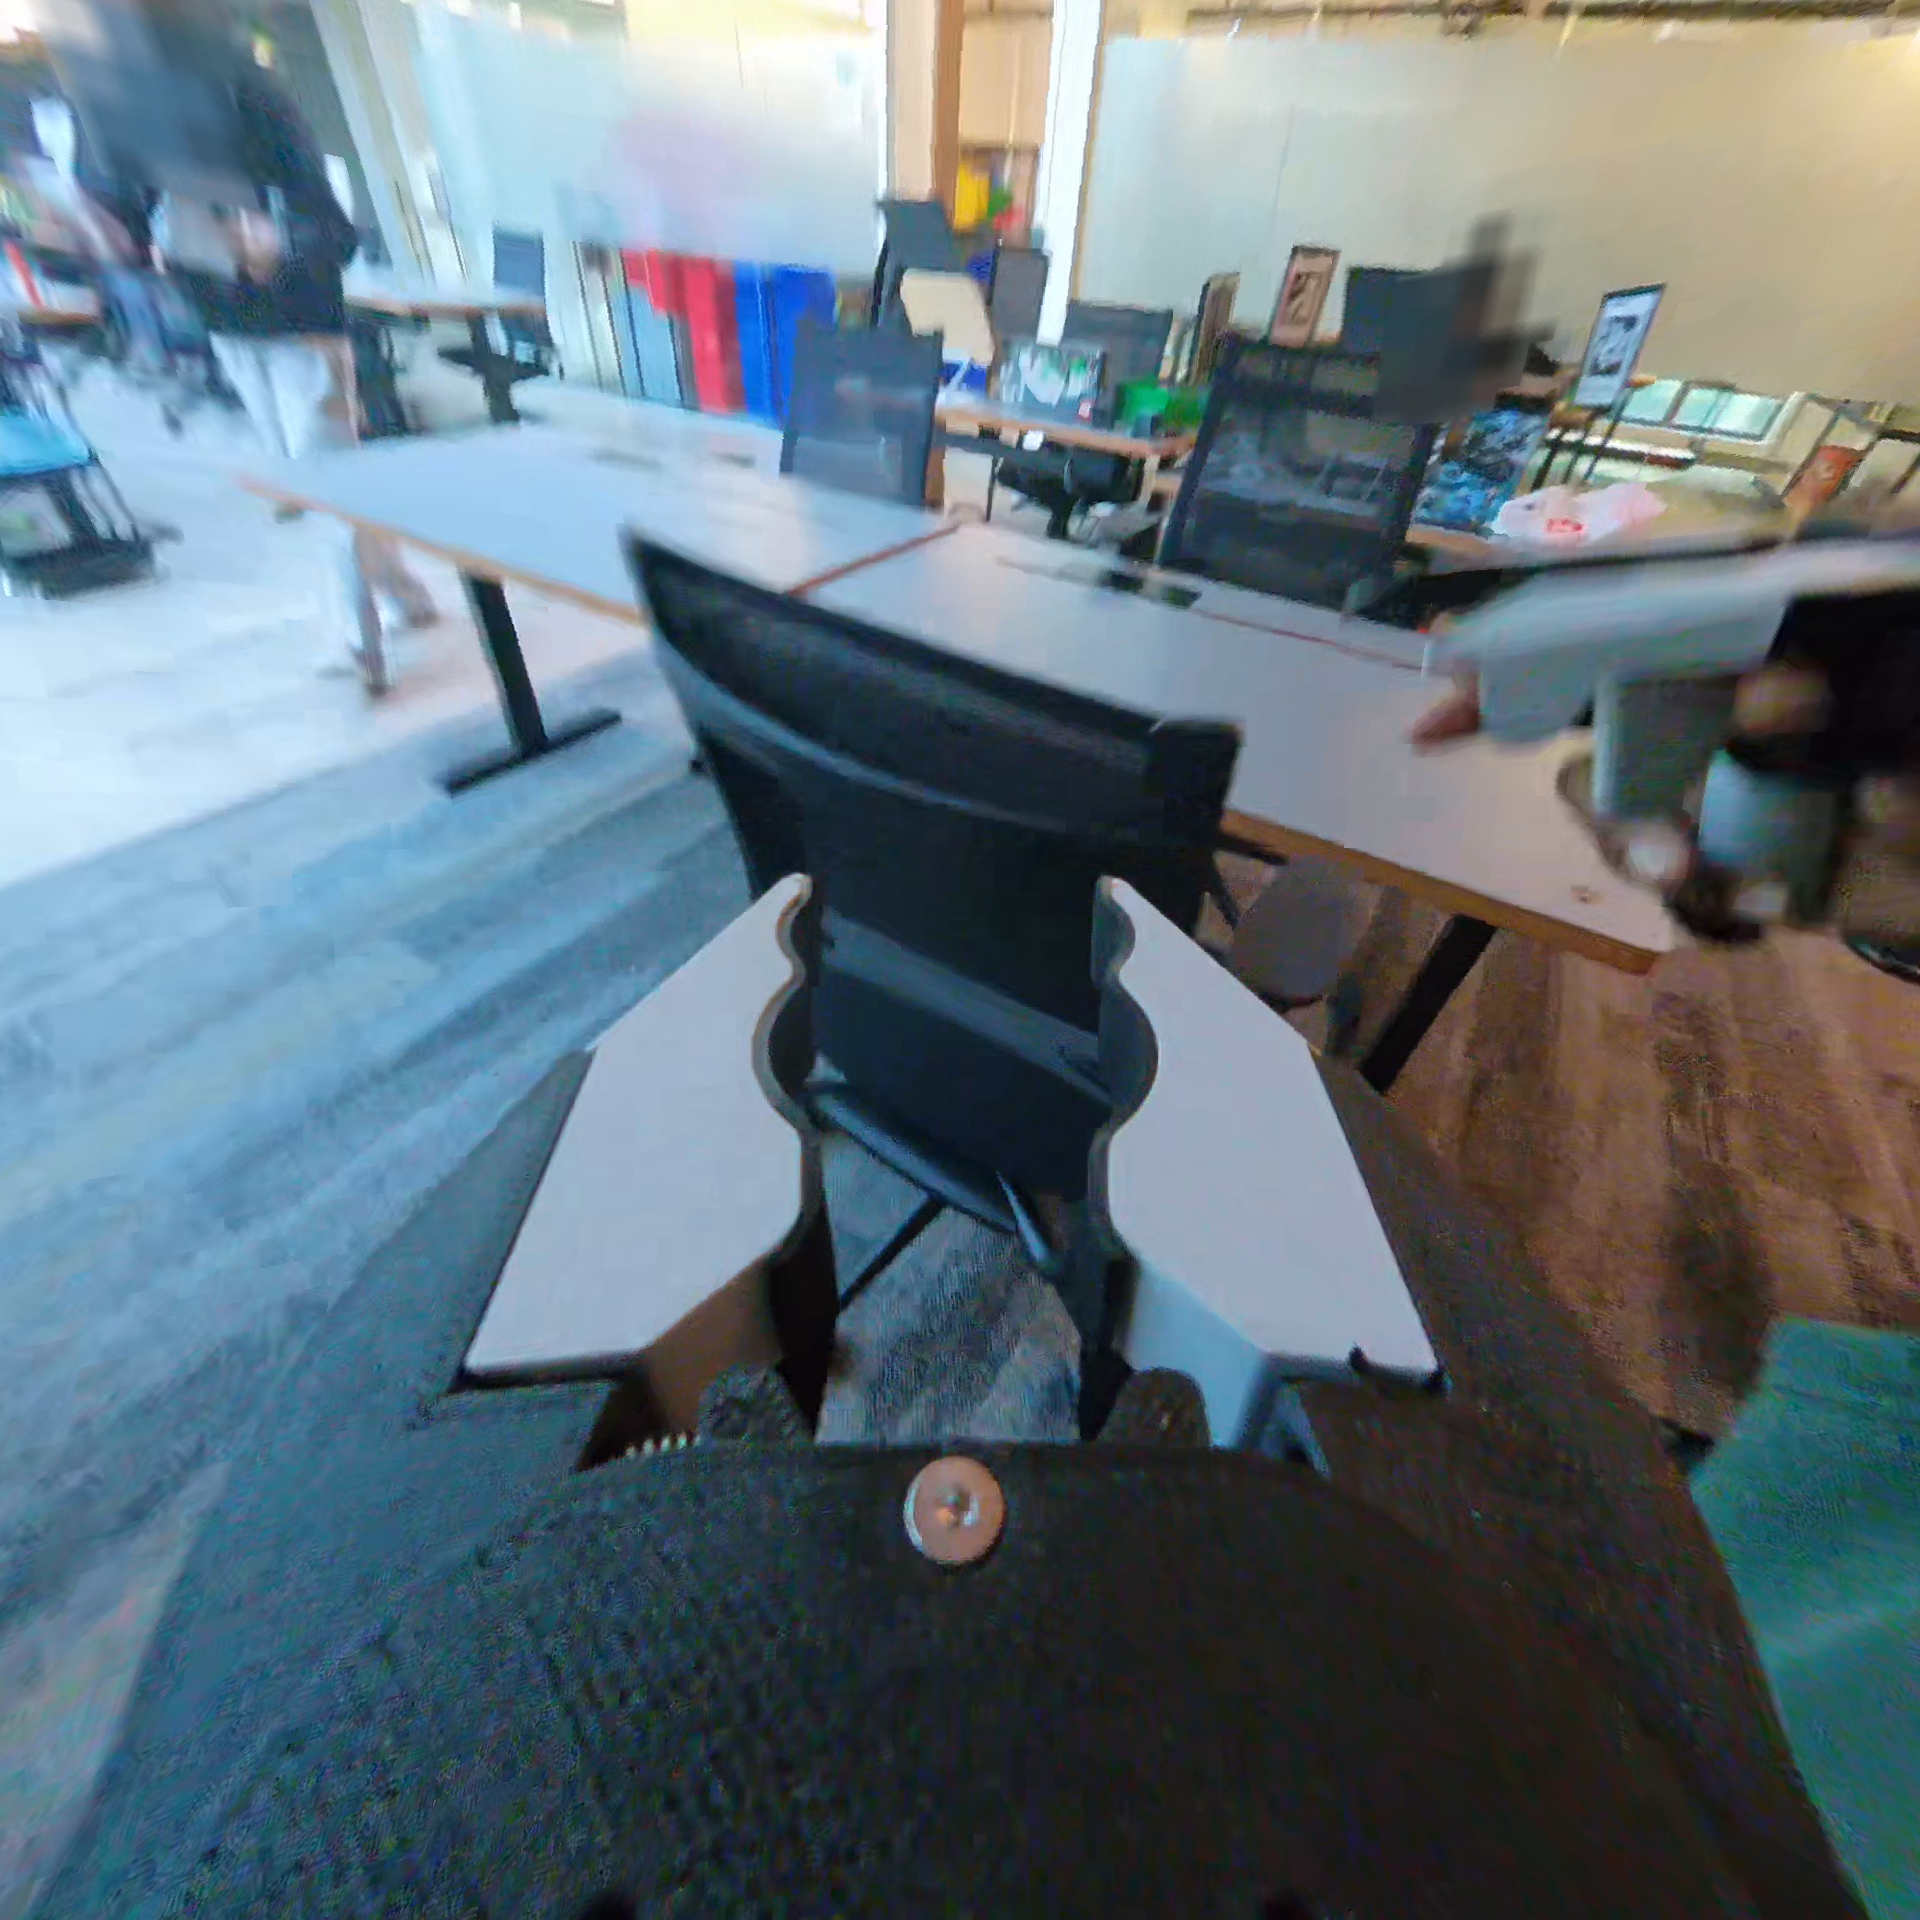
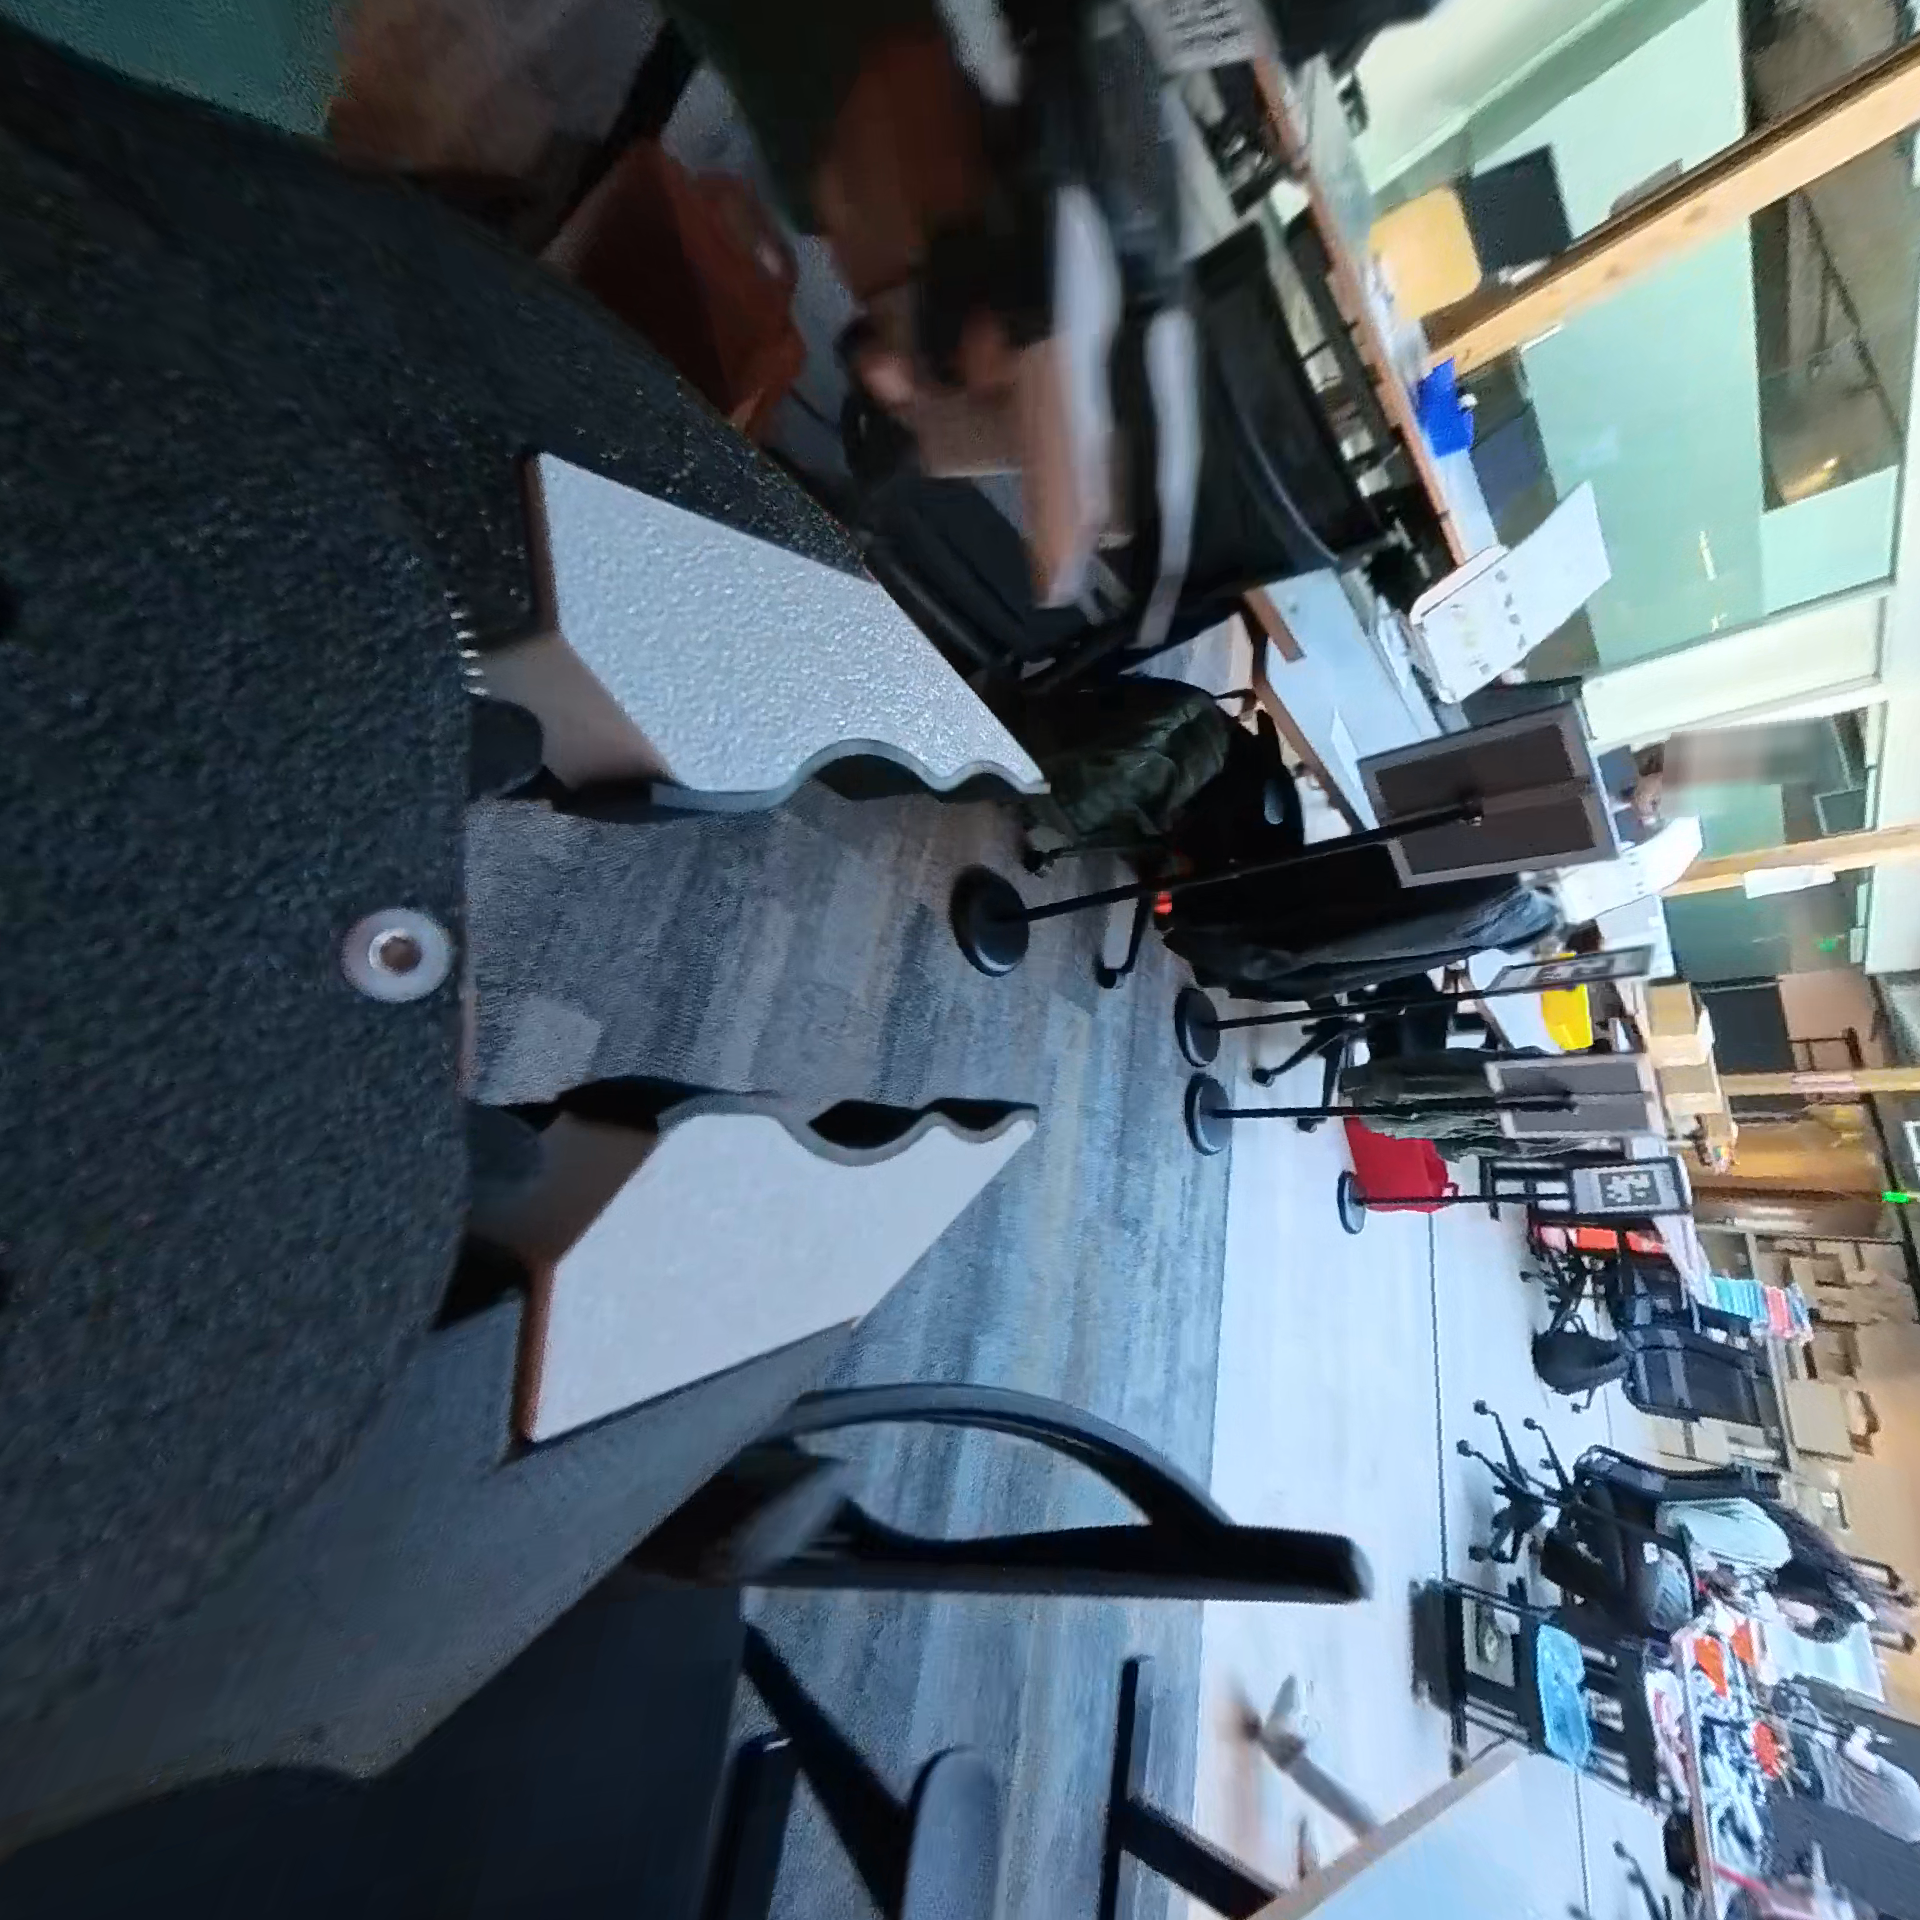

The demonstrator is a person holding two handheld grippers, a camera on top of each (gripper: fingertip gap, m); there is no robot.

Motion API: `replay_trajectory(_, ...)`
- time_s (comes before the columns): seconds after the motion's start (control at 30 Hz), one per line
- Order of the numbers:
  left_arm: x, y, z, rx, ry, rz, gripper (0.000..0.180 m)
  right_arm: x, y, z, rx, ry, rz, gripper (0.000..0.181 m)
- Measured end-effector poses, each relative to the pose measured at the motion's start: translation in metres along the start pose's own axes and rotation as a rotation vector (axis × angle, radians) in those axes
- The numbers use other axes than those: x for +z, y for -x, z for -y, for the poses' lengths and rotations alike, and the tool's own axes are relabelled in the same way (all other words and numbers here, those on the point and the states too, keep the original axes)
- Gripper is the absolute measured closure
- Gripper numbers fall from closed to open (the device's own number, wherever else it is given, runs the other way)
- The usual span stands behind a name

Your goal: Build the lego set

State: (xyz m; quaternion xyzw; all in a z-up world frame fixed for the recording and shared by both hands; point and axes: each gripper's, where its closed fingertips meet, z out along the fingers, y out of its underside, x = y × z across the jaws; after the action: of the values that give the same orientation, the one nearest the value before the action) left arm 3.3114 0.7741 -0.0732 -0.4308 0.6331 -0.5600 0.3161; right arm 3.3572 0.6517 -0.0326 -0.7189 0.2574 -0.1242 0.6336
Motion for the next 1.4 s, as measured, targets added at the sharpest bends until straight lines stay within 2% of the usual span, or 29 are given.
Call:
replay_trajectory(0.13, 0.027, 0.075, -0.063, -0.073, 0.131, 0.165, 0.131, 0.091, -0.060, 0.052, 0.016, -0.077, 0.057, 0.127)
replay_trajectory(0.2, 0.038, 0.117, -0.059, -0.142, 0.167, 0.226, 0.124, 0.148, -0.090, 0.077, 0.028, -0.087, 0.092, 0.126)
replay_trajectory(0.4, 0.105, 0.264, 0.018, -0.094, 0.057, 0.321, 0.120, 0.314, -0.149, 0.145, 0.057, -0.122, 0.239, 0.125)
replay_trajectory(0.5, 0.157, 0.326, 0.047, -0.084, 0.001, 0.316, 0.125, 0.373, -0.172, 0.169, 0.035, -0.139, 0.269, 0.124)
replay_trajectory(0.77, 0.339, 0.479, 0.064, -0.125, 0.008, 0.105, 0.132, 0.525, -0.300, 0.175, 0.087, -0.120, 0.128, 0.122)
replay_trajectory(0.87, 0.414, 0.537, 0.094, -0.186, 0.015, -0.026, 0.133, 0.570, -0.360, 0.202, 0.076, -0.116, 0.043, 0.131)
replay_trajectory(0.97, 0.495, 0.587, 0.129, -0.138, -0.004, -0.126, 0.132, 0.603, -0.423, 0.226, 0.037, -0.132, -0.061, 0.135)
replay_trajectory(1.07, 0.573, 0.627, 0.177, -0.055, -0.047, -0.189, 0.125, 0.634, -0.482, 0.232, 0.086, -0.130, -0.135, 0.134)
replay_trajectory(1.17, 0.645, 0.671, 0.214, 0.019, -0.108, -0.158, 0.120, 0.670, -0.553, 0.227, 0.078, -0.100, -0.208, 0.131)
replay_trajectory(1.3, 0.743, 0.734, 0.221, -0.042, -0.114, -0.074, 0.114, 0.731, -0.668, 0.220, 0.032, -0.056, -0.267, 0.122)
replay_trajectory(1.4, 0.808, 0.789, 0.211, -0.090, -0.062, 0.046, 0.115, 0.793, -0.760, 0.233, -0.012, -0.026, -0.217, 0.116)
